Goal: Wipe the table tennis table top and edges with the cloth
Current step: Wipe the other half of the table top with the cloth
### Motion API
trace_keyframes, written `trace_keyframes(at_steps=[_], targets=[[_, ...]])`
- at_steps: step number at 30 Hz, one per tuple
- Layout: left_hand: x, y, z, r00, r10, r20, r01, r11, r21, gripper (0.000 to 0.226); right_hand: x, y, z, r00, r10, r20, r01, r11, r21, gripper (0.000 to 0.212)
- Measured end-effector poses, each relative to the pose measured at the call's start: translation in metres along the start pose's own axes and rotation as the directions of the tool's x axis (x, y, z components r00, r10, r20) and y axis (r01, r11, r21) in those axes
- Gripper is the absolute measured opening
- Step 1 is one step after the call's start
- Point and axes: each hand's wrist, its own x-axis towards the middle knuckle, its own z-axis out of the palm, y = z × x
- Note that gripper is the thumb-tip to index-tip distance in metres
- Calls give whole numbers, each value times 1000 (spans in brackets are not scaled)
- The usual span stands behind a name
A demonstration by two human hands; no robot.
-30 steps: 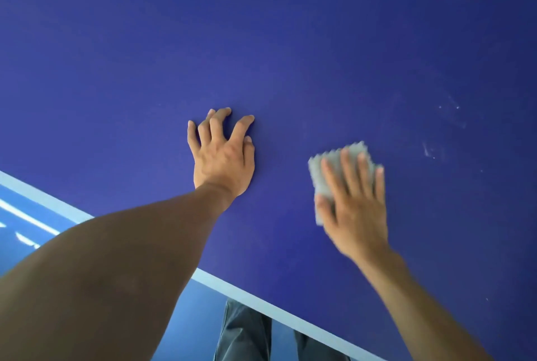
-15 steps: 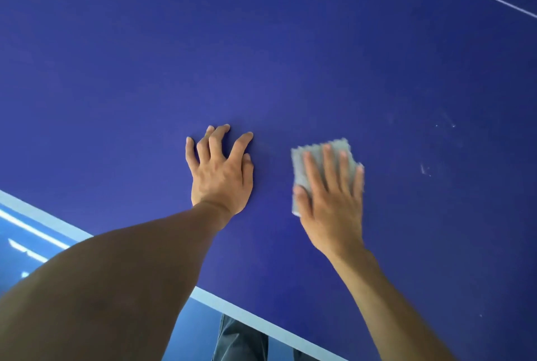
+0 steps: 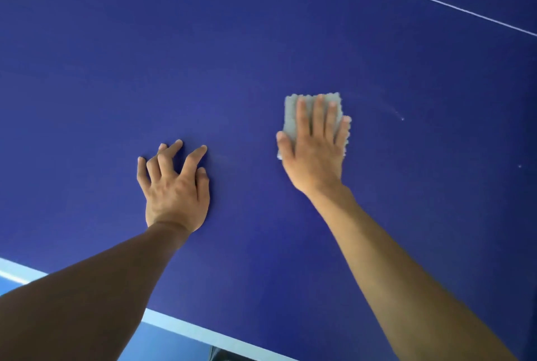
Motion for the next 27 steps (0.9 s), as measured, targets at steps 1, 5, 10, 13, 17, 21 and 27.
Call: trace_keyframes(at_steps=[1, 5, 10, 13, 17, 21, 27], targets=[[0, 0, 0, 1000, -6, 0, 6, 1000, 0, 45, -10, -11, 5, 996, -91, 1, 91, 996, -7, 74], [1, 6, -3, 999, -50, 23, 50, 999, -1, 47, -83, 7, 19, 981, -190, -23, 190, 982, -4, 70], [-1, 17, -17, 999, -45, -10, 45, 999, 15, 45, -122, 100, 5, 991, 136, -12, -136, 991, -4, 71], [15, 30, -24, 998, 30, -59, -29, 1000, 11, 41, -63, 128, -16, 879, 476, -18, -472, 876, 95, 70], [52, 65, -18, 992, 127, -17, -128, 992, -23, 42, 9, 69, -18, 892, 451, 16, -449, 882, 146, 74], [68, 81, 5, 998, 46, 32, -44, 998, -48, 44, -27, 7, 3, 996, -87, -3, 87, 995, 58, 72], [68, 79, 11, 997, 46, 66, -43, 998, -41, 49, -71, 104, -4, 988, 147, -43, -148, 989, -22, 70]])
